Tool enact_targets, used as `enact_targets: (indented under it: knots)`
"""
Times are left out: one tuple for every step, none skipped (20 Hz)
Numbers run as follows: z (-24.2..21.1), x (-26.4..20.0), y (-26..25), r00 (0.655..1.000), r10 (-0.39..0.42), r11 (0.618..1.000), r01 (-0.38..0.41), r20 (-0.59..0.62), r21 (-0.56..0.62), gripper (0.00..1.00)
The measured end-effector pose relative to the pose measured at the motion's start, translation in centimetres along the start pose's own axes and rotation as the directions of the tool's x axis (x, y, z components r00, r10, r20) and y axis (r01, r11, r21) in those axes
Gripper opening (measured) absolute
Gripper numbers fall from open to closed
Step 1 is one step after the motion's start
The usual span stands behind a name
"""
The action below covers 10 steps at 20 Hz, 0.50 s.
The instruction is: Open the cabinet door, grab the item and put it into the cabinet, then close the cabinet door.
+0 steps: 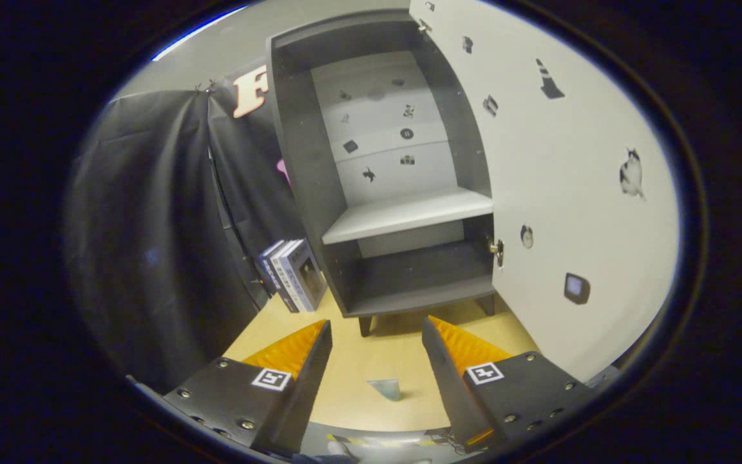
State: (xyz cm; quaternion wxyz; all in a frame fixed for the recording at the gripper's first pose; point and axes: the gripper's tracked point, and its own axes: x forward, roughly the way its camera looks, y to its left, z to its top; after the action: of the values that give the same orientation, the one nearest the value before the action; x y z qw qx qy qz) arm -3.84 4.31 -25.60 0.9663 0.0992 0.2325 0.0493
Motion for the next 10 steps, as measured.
enact_targets:
  knots:
    - [-1.5,1.1,0.2,1.000,-0.006,1.000,0.006,-0.025,-0.002,0.86]
    - [-3.0,2.3,0.4,0.999,-0.016,1.000,0.017,-0.049,0.001,0.86]
    - [-4.4,3.2,0.5,0.997,-0.024,1.000,0.024,-0.071,0.003,0.86]
    - [-5.9,4.2,0.4,0.995,-0.040,0.999,0.040,-0.095,0.003,0.86]
    - [-7.0,4.9,0.2,0.992,-0.051,0.999,0.052,-0.114,0.004,0.86]
    - [-8.1,5.6,0.3,0.989,-0.061,0.998,0.062,-0.134,0.007,0.86]
    - [-9.3,6.2,0.1,0.986,-0.072,0.997,0.074,-0.151,0.006,0.86]
    - [-10.4,6.7,-0.1,0.982,-0.086,0.996,0.088,-0.167,0.003,0.87]
    - [-11.5,7.2,-0.4,0.978,-0.098,0.995,0.100,-0.185,-0.002,0.87]
    - [-12.4,7.7,-0.6,0.975,-0.107,0.994,0.109,-0.197,-0.002,0.87]
